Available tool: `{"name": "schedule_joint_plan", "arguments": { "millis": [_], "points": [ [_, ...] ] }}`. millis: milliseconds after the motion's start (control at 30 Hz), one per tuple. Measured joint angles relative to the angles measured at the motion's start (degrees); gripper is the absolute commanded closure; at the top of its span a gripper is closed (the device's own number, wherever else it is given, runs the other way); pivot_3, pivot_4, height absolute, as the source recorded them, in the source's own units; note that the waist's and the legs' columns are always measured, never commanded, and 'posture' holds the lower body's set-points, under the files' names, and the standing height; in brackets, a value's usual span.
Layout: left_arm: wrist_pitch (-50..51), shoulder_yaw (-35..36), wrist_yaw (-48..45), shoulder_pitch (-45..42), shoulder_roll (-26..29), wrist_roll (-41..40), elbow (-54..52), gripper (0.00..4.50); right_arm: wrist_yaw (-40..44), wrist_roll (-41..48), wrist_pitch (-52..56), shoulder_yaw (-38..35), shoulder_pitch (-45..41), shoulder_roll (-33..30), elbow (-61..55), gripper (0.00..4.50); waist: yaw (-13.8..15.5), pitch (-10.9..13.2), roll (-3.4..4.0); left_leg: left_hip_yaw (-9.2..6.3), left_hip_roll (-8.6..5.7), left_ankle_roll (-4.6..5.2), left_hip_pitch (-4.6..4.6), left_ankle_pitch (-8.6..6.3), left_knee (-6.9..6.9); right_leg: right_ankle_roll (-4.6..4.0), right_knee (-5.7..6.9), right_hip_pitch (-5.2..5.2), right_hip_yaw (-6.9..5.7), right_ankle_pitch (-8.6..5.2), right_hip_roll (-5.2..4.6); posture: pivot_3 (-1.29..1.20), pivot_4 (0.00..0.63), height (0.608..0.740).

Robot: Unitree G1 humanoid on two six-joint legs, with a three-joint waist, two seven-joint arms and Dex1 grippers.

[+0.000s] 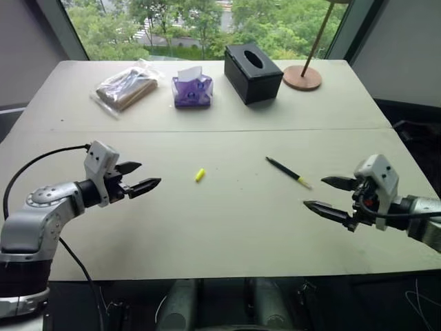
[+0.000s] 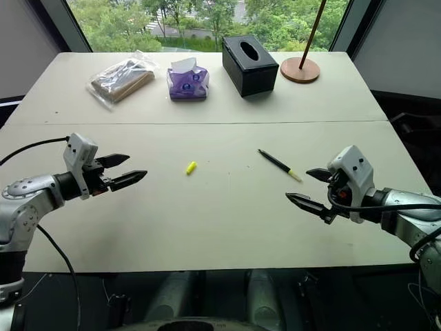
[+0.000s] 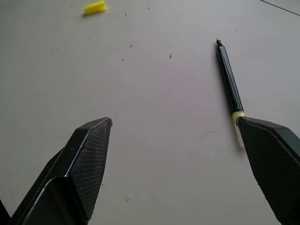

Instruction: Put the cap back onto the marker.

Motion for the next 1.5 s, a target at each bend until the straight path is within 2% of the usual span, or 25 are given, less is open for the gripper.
{"name": "schedule_joint_plan", "arguments": {
  "millis": [1000,1267,1400,1500],
  "points": [
    [-5.3,1.1,1.8,-3.0,-0.9,2.8,4.6,0.1,-1.3,-1.1,-1.9,1.5,0.6,1.1,0.5,0.11,0.1,0.0,0.0,0.05,-0.01,0.0,0.0,0.0,0.02,0.0,0.02,0.01,-0.01,0.0,0.01,0.0,0.15,0.74],
    [-5.2,-7.6,-11.0,-9.3,3.2,2.3,2.2,0.1,-1.3,-3.3,-3.7,3.6,-1.0,1.0,2.0,0.11,0.0,0.0,0.0,0.12,-0.02,0.01,0.0,0.0,0.02,0.0,0.01,0.01,0.0,0.0,0.01,0.0,0.15,0.74],
    [-5.3,-10.9,-16.6,-16.4,3.6,2.3,2.3,0.1,-5.0,-7.0,-7.0,6.3,-9.0,4.9,7.8,0.11,-0.3,0.0,-0.03,0.19,-0.01,0.01,0.03,0.01,0.06,-0.02,0.02,0.03,0.0,0.03,0.03,0.0,0.15,0.74],
    [-6.2,-13.0,-19.8,-18.1,3.6,2.5,2.9,0.1,-7.3,-11.3,-10.0,10.9,-13.8,7.9,13.3,0.11,-0.5,0.0,-0.01,0.21,-0.02,0.03,0.07,0.02,-0.01,-0.02,0.04,0.02,0.01,0.02,0.1,0.0,0.15,0.74]
  ]
}}
